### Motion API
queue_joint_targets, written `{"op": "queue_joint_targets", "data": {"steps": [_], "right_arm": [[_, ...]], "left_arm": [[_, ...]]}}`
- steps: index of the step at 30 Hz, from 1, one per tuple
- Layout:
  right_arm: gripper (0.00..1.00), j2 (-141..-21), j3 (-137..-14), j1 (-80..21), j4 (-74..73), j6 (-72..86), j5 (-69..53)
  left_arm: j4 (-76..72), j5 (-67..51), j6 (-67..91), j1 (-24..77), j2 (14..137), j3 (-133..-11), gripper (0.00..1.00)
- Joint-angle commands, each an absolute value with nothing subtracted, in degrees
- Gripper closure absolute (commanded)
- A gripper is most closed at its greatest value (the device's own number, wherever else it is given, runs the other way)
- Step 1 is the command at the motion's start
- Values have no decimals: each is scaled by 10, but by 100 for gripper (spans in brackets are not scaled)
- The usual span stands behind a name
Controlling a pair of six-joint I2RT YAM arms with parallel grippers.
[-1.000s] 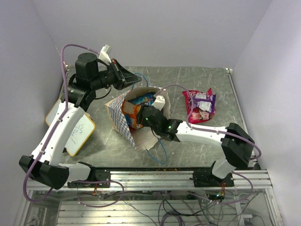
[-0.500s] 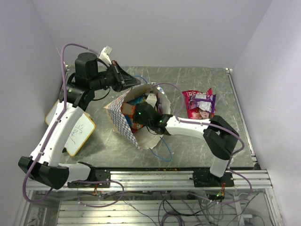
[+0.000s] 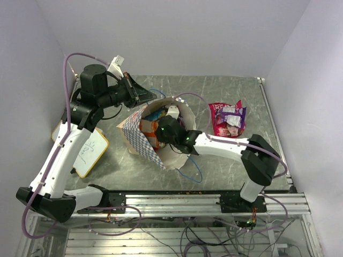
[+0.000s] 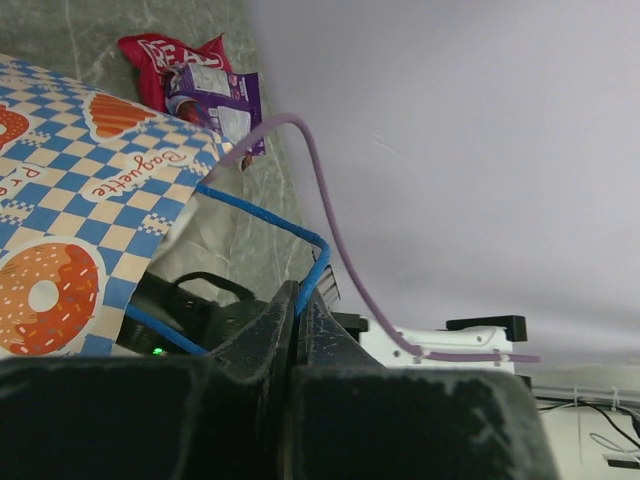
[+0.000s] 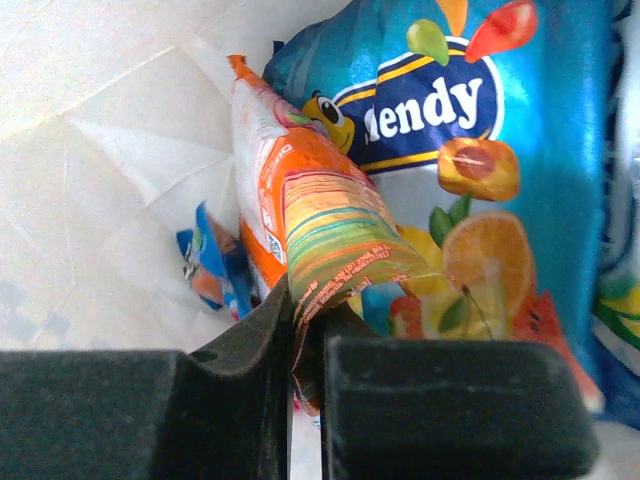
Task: Take the snacks out of the paper bag
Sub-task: Take out the snack from the paper bag.
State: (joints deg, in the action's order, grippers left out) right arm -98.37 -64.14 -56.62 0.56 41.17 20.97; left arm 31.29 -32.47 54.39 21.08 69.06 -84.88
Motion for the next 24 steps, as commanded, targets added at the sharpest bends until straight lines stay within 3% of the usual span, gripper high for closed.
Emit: {"op": "queue_joint_targets", "data": {"steps": [1, 11, 24], "right_arm": [[100, -912, -632, -561, -27, 373, 194], [100, -784, -705, -552, -221, 334, 210], [100, -635, -799, -552, -344, 261, 239]], "left_arm": [[302, -320, 539, 215, 666, -832, 93], [319, -329, 514, 216, 669, -823, 93], [346, -301, 503, 215, 678, -840, 93]]}}
